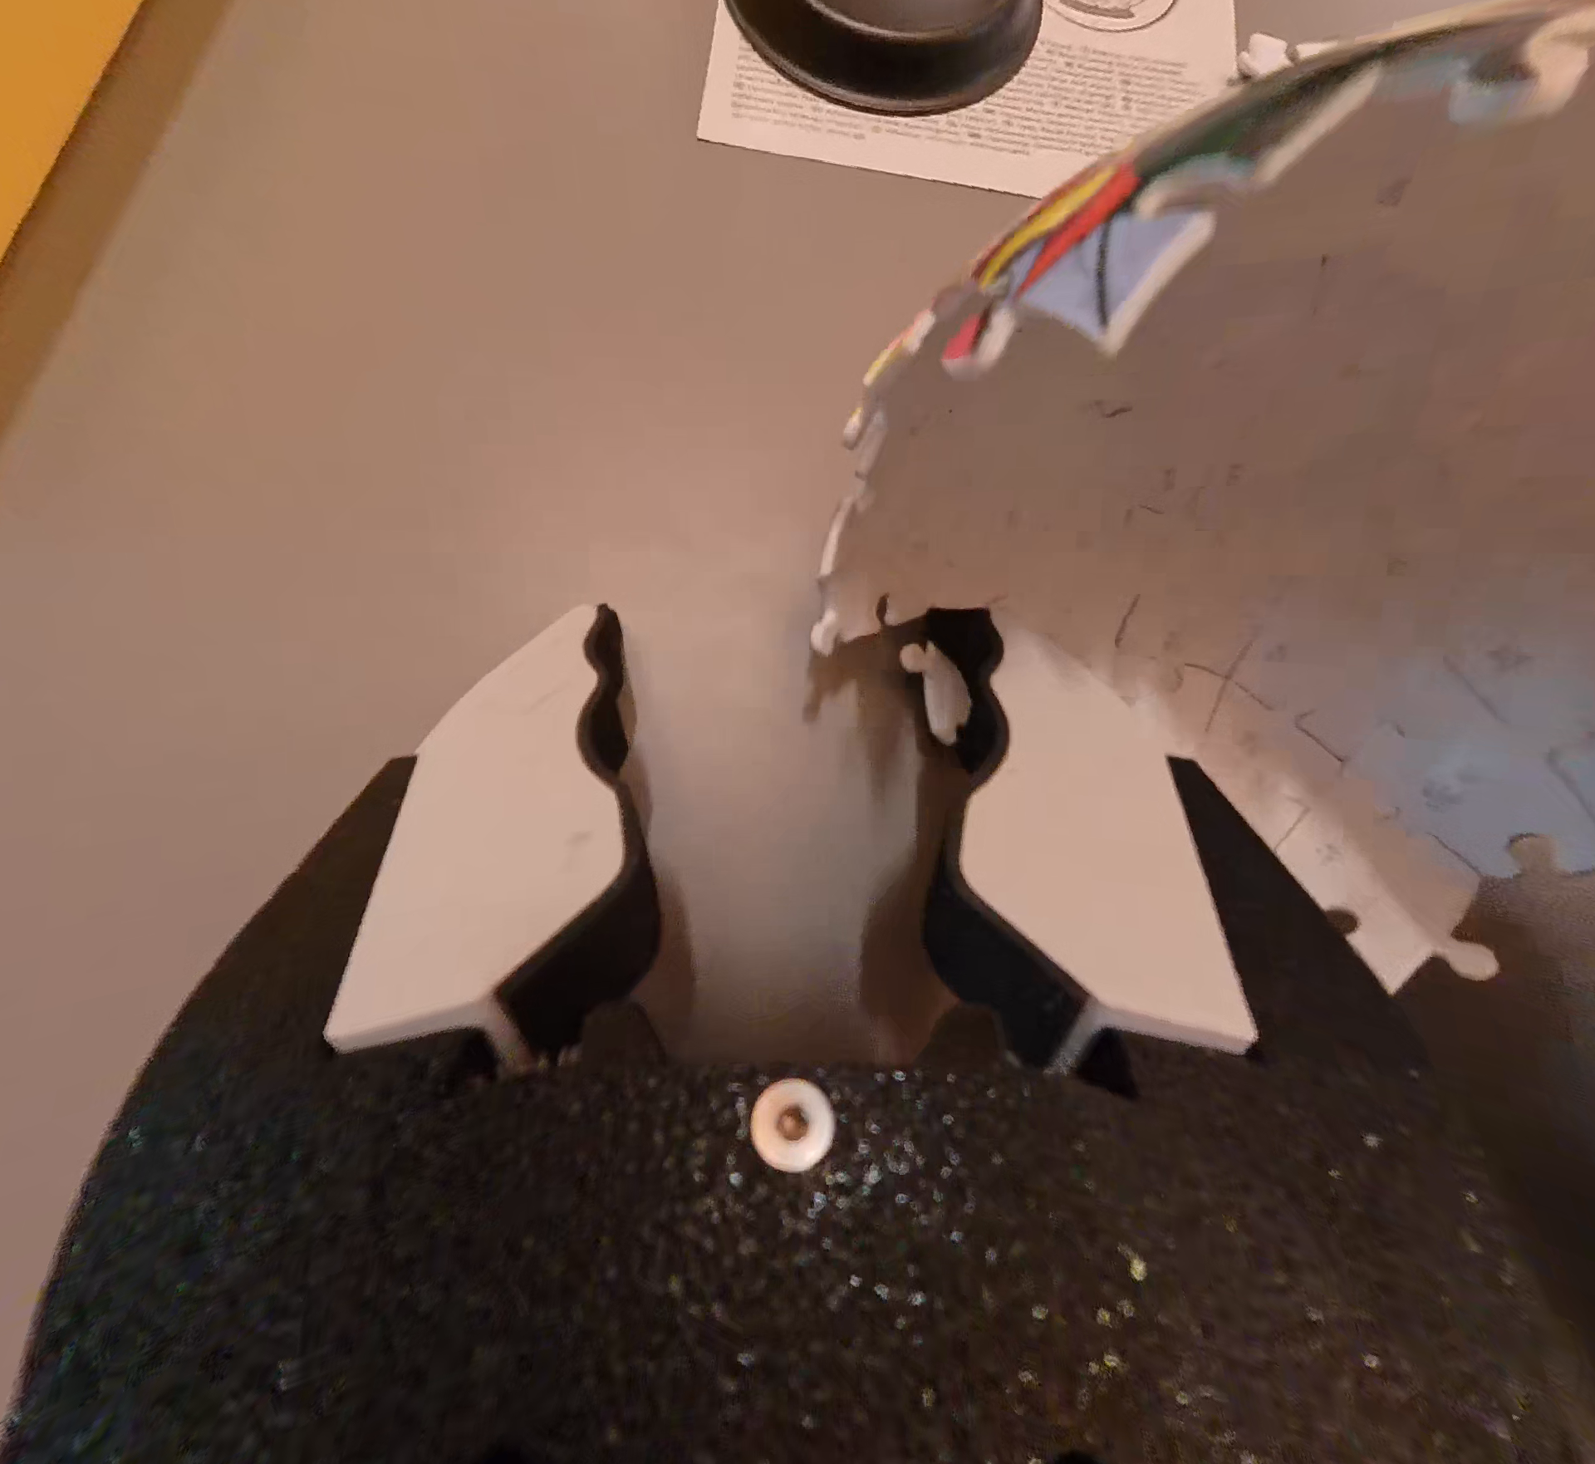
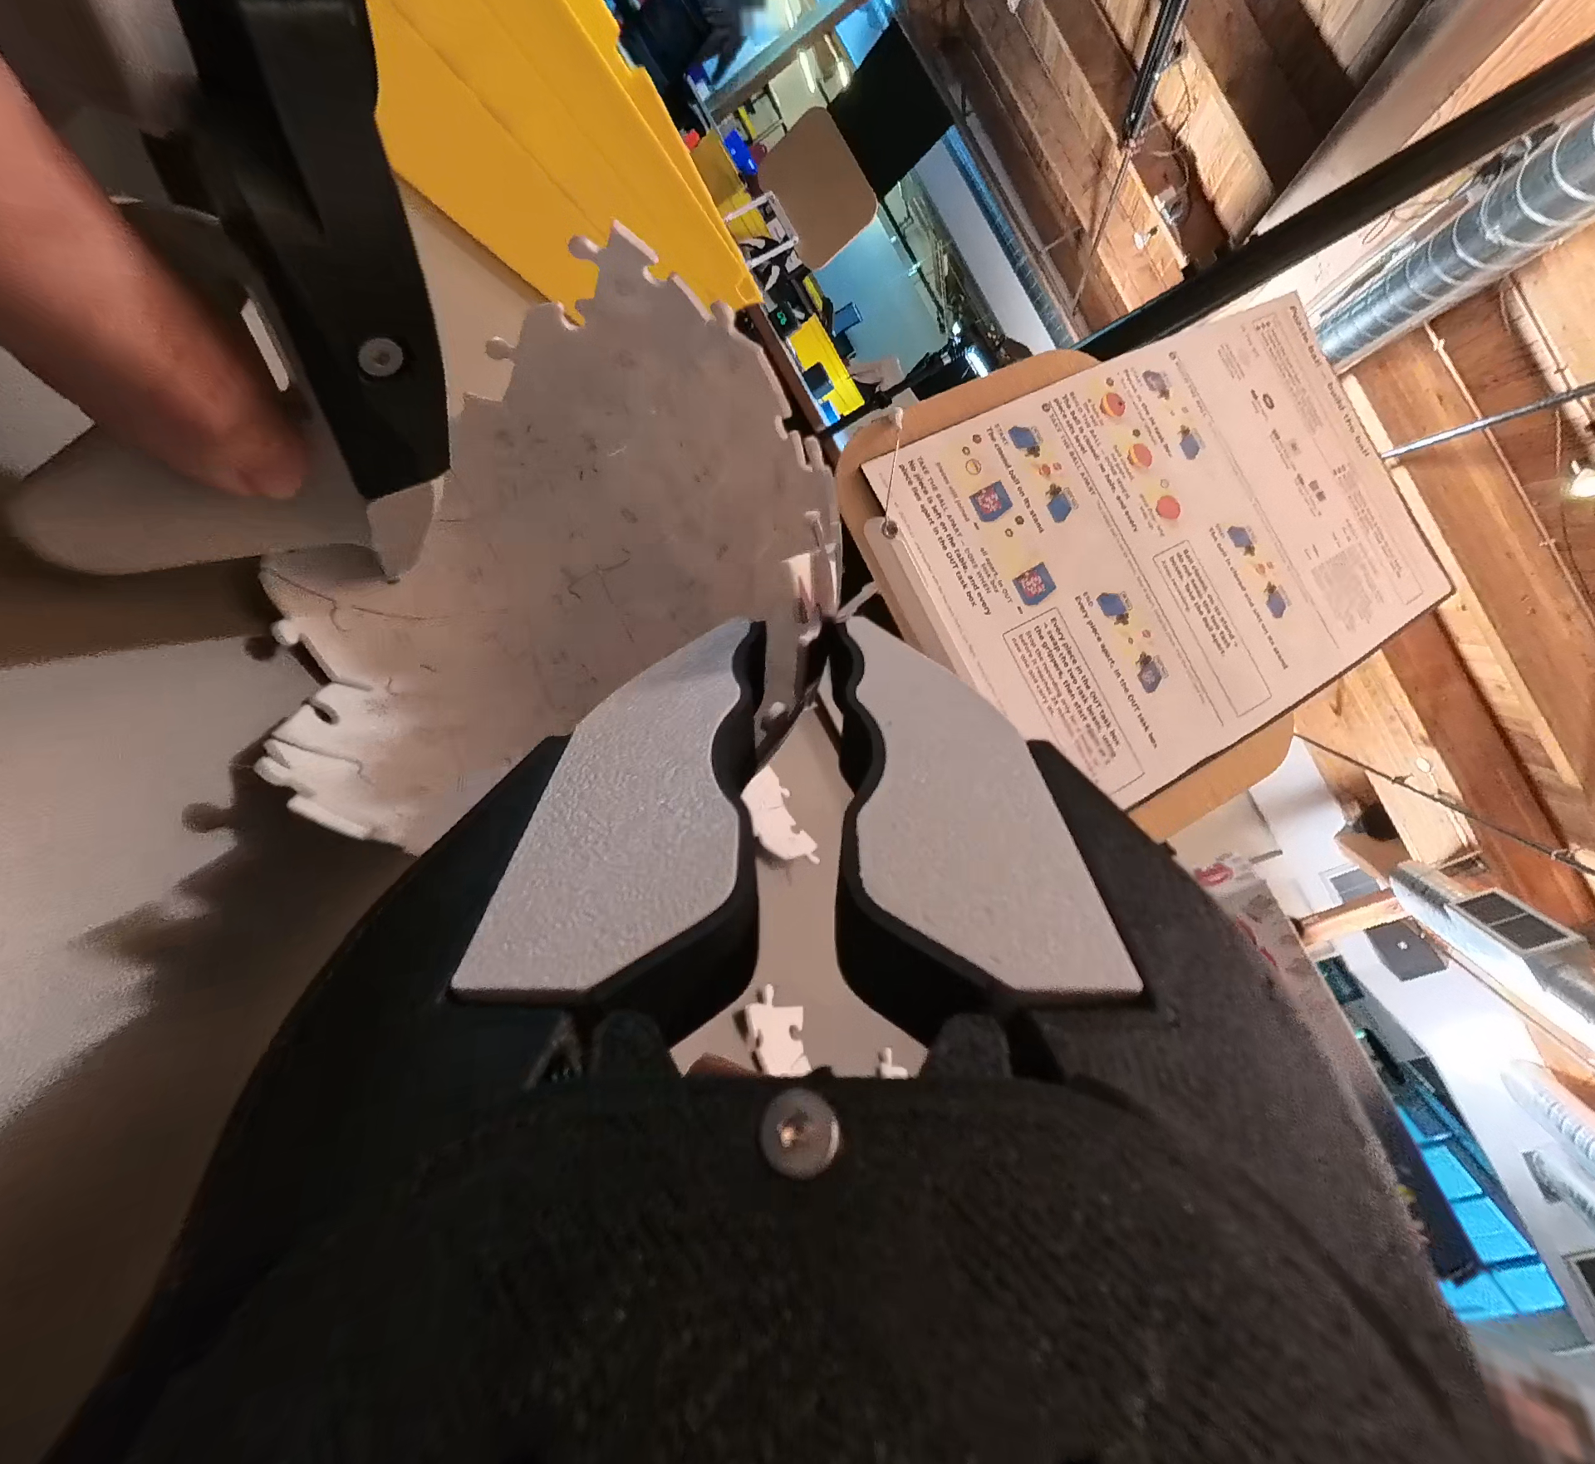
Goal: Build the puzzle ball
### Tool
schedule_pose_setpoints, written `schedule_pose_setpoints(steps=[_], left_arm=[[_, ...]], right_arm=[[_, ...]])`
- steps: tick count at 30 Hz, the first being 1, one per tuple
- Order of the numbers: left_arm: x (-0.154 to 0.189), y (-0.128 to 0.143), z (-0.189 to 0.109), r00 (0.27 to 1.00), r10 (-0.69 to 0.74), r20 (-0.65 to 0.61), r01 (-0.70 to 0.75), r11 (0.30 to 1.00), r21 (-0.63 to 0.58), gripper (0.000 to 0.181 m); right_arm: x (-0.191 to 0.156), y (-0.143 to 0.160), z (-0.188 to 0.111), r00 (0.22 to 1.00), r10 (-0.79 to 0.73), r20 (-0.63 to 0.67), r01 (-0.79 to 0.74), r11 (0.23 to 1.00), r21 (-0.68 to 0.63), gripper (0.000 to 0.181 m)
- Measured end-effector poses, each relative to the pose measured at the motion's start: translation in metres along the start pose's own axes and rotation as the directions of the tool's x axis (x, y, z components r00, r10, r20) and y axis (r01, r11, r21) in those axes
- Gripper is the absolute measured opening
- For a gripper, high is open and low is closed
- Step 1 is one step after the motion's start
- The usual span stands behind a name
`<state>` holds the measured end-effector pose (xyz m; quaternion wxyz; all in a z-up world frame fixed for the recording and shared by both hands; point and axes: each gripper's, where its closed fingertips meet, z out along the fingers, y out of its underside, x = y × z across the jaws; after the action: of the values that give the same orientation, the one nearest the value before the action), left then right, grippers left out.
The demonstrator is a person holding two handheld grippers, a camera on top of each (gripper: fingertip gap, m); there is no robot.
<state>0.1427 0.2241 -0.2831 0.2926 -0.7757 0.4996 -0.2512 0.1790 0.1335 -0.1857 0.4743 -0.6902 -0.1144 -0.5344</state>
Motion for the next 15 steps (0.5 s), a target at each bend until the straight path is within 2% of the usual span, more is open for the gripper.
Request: schedule_pose_setpoints(steps=[7,15], left_arm=[[0.005,0.001,-0.001,1.0,-0.002,-0.007,0.002,1.0,0.003,0.076],[0.003,0.006,-0.012,0.998,-0.049,-0.041,0.05,0.998,0.028,0.068]], right_arm=[[0.003,0.015,0.004,0.998,0.058,-0.005,-0.058,0.996,-0.07,0.016],[0.001,0.014,0.004,0.998,0.062,0.001,-0.062,0.996,-0.071,0.016]])
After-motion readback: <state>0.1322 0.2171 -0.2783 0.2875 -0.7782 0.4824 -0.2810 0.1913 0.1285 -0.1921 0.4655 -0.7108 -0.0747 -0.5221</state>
